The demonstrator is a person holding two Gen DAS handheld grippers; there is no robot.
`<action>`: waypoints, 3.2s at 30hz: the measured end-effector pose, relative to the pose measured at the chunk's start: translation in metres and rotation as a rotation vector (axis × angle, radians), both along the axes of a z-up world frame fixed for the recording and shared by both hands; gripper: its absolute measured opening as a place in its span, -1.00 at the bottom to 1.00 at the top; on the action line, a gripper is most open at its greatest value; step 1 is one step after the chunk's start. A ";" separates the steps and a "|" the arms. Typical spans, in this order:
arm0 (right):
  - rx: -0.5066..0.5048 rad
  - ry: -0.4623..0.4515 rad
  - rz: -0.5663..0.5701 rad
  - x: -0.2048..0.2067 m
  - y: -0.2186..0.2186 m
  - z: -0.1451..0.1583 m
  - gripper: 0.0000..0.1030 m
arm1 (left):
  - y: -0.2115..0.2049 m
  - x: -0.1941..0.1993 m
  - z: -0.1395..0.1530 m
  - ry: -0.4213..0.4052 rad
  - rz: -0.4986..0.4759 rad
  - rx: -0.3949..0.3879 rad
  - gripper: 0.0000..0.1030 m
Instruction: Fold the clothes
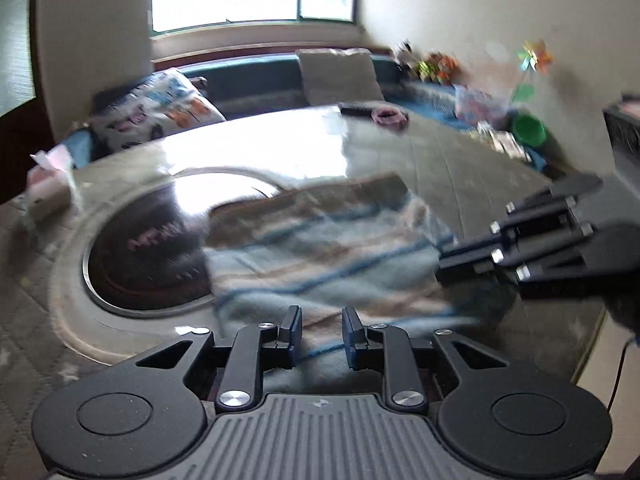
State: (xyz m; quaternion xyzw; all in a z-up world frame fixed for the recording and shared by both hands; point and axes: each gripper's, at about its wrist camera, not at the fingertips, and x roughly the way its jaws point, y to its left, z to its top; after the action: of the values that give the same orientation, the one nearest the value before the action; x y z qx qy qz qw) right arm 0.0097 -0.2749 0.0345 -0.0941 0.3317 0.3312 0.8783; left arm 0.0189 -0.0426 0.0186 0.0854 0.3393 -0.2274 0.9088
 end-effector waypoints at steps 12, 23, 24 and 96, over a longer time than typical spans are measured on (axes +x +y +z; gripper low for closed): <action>0.017 0.001 -0.094 0.041 -0.011 -0.003 -0.75 | -0.005 -0.011 -0.007 -0.015 -0.054 0.026 -0.54; 0.012 0.029 -0.179 0.098 -0.007 -0.009 -0.78 | 0.008 -0.023 -0.008 0.020 -0.096 0.036 -0.52; 0.004 0.016 -0.176 0.099 -0.005 -0.007 -0.77 | 0.011 -0.023 -0.005 0.016 -0.091 0.033 -0.51; 0.135 0.019 -0.026 -0.002 0.015 0.012 -0.21 | 0.057 0.079 -0.005 0.149 0.276 -0.182 -0.22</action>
State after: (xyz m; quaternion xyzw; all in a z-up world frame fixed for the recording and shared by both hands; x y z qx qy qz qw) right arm 0.0082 -0.2598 0.0466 -0.0269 0.3182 0.3423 0.8837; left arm 0.0981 0.0143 0.0141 -0.0617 0.3920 -0.1359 0.9078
